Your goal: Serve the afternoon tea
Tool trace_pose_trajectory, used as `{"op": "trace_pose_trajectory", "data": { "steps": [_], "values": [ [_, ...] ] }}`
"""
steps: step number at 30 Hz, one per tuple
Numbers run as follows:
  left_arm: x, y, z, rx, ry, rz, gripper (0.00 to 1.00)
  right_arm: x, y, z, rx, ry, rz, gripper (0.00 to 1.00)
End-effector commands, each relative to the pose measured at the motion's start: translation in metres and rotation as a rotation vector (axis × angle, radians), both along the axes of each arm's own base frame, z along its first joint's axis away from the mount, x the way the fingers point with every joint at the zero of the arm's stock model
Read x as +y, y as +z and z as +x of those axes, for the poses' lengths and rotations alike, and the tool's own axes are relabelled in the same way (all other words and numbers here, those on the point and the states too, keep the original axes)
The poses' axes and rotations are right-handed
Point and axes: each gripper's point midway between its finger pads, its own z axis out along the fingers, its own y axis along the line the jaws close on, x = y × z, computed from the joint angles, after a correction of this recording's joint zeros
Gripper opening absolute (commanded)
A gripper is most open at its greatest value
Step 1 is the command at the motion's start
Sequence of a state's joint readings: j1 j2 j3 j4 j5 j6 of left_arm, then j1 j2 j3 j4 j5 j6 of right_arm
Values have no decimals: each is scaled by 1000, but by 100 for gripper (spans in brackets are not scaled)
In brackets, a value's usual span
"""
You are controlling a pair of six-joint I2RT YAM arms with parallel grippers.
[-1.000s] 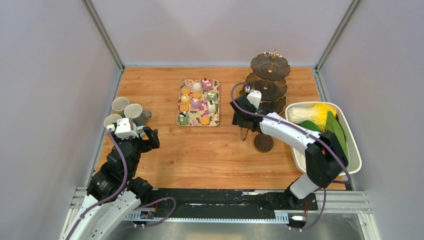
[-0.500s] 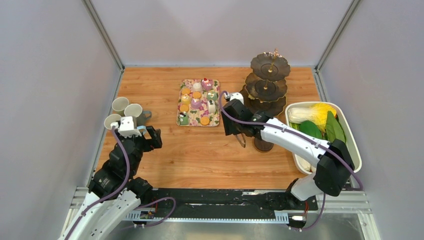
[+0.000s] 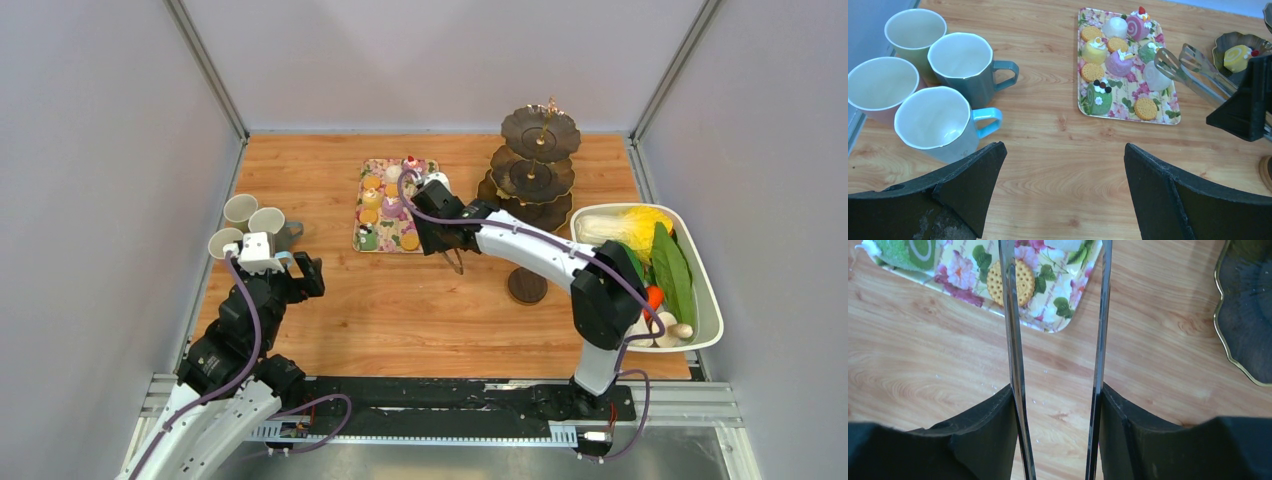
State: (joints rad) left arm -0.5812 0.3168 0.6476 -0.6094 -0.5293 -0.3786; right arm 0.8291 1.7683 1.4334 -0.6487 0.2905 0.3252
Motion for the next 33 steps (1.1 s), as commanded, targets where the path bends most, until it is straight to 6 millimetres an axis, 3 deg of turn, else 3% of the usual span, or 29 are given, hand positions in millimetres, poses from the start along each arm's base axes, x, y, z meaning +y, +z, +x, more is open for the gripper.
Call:
{"op": "trace_pose_trajectory", "data": {
  "steps": [1, 13, 21, 27, 33],
  "values": [
    [-1, 5, 2, -22, -4, 8, 100, 15, 6, 19, -40, -19, 11, 55],
    [0, 4, 3, -22, 2, 16, 100, 13, -32, 25, 12, -42, -56, 50],
    [0, 4, 3, -22, 1, 17, 100, 8, -41, 21, 25, -47, -79, 43],
    [0, 4, 4, -21, -2, 18, 100, 4, -23, 16, 6, -45, -49, 28],
    [0, 4, 4, -21, -1, 19, 100, -11, 10, 6, -25, -61, 1, 26]
  ]
}}
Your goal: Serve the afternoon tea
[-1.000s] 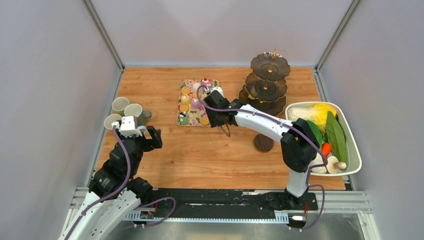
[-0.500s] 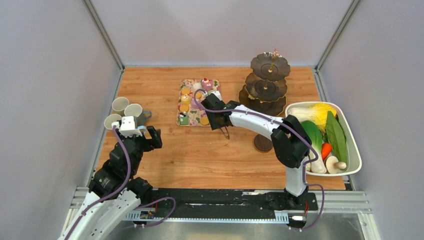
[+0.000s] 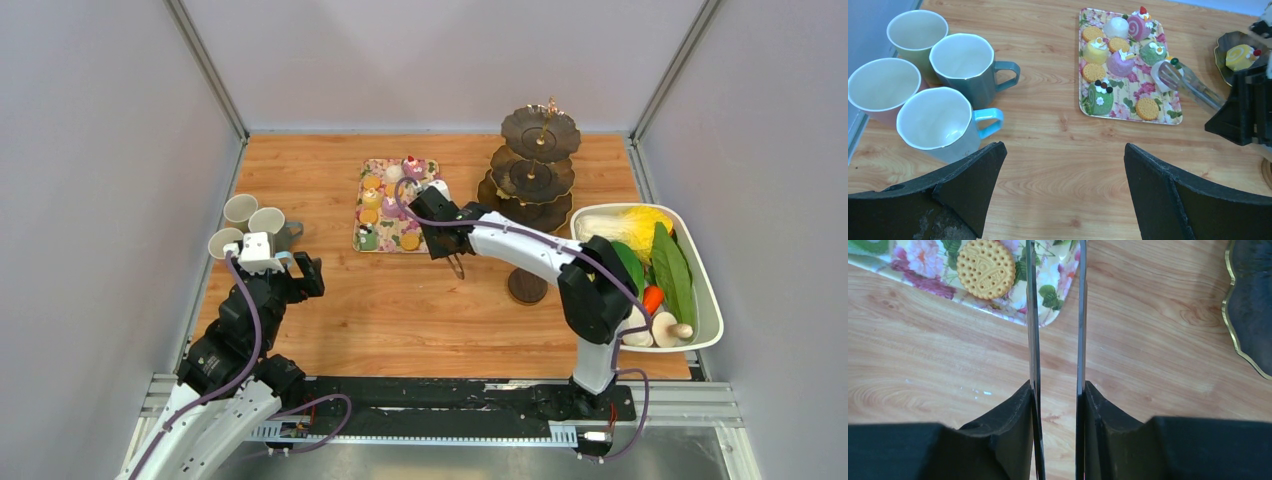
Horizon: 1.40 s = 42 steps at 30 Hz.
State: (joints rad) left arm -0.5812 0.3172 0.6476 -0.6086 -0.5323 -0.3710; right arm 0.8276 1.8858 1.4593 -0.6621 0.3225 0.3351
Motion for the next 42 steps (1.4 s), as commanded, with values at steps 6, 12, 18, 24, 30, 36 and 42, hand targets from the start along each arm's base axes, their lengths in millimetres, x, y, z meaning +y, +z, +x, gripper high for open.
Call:
{"op": "trace_pose_trajectory", "data": {
  "steps": [6, 12, 18, 24, 30, 36, 42],
  "values": [
    [-1, 3, 4, -18, -2, 11, 100, -43, 67, -12, -82, -98, 110, 26],
    [0, 4, 4, -20, 1, 10, 100, -90, 70, -22, -64, -200, 114, 26],
    [-1, 4, 3, -21, -4, 9, 100, -130, 66, -26, -39, -293, 147, 26],
    [-1, 4, 3, -21, -3, 10, 100, -164, 56, -25, -16, -378, 143, 26],
    [-2, 4, 4, -21, -6, 10, 100, -189, 39, -23, 3, -473, 153, 26],
    [-1, 4, 4, -22, -6, 11, 100, -204, 32, -11, -61, -524, 199, 26],
    [-1, 5, 3, -25, -3, 9, 100, -223, 37, 16, -187, -564, 233, 26]
  ]
}}
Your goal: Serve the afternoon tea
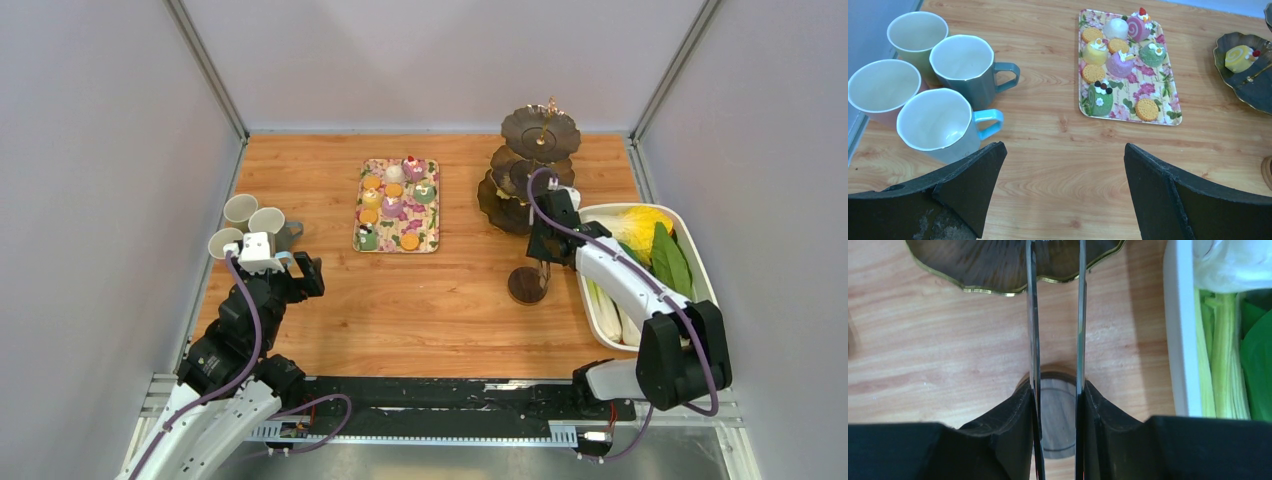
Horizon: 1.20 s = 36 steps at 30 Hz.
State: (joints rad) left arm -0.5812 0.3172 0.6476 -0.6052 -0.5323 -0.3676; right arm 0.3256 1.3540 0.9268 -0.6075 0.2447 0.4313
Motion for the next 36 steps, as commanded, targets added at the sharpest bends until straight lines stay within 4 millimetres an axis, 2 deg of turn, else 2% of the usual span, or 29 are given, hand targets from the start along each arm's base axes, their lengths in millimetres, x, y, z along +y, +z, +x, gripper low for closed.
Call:
{"op": "trace_pose_trajectory", "data": {
  "steps": [1, 7, 14, 24, 28, 36],
  "values": [
    [0, 4, 3, -23, -1, 8, 100, -9, 27, 41, -212, -48, 47, 26],
    [2, 5, 2, -27, 7, 4, 100, -20, 28, 70, -293, -36, 68, 27],
    [4, 6, 1, -36, 19, 0, 100, -16, 23, 90, -335, 22, 82, 27],
    [4, 7, 1, -37, 19, 1, 100, -10, -9, 95, -276, 50, 107, 26],
    [4, 6, 1, -35, 19, 1, 100, -13, -22, 94, -251, 38, 92, 27],
    [5, 6, 1, -35, 21, 1, 100, -20, -35, 89, -223, 13, 63, 34]
  ]
}}
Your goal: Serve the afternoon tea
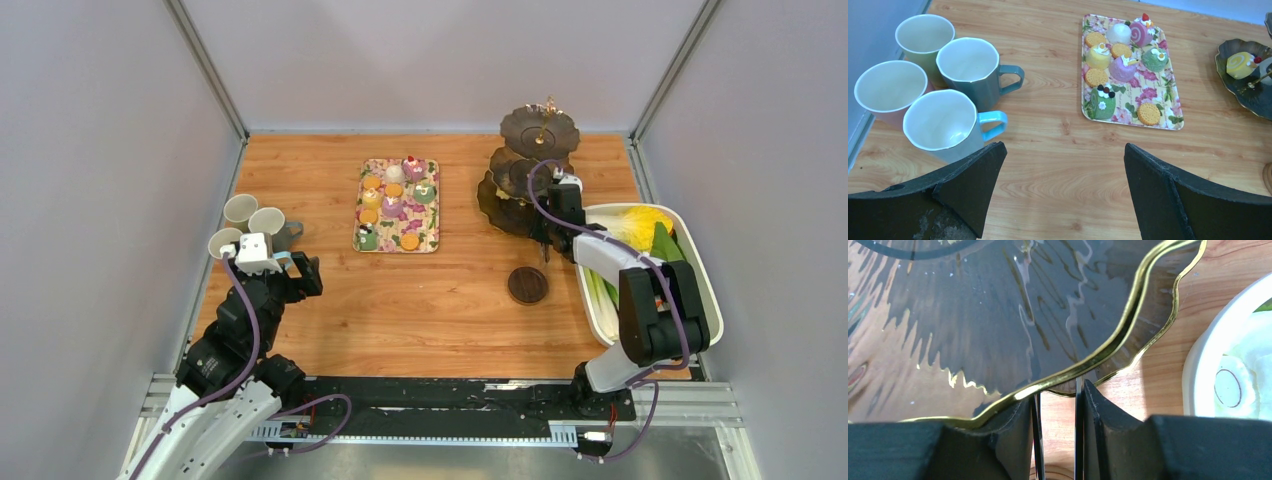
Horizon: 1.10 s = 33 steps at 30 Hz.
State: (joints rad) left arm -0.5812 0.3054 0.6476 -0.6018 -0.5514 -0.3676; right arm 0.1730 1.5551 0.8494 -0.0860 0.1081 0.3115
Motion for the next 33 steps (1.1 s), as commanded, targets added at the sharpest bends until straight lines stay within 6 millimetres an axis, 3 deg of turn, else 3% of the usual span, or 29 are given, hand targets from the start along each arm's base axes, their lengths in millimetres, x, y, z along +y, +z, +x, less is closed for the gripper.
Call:
{"op": "trace_pose_trajectory", "data": {
  "steps": [1, 6, 20, 33],
  "values": [
    [1, 3, 1, -19, 2, 6, 100, -5, -4, 3, -16, -14, -15, 36],
    [1, 3, 1, -19, 1, 6, 100, -5, 2, 1, -27, -9, -9, 44],
    [-1, 3, 2, -19, -9, 3, 100, -11, 14, -15, -11, -24, -23, 52],
    [-2, 3, 2, -19, -13, 3, 100, -21, 31, -66, 79, -26, -48, 55]
  ]
}}
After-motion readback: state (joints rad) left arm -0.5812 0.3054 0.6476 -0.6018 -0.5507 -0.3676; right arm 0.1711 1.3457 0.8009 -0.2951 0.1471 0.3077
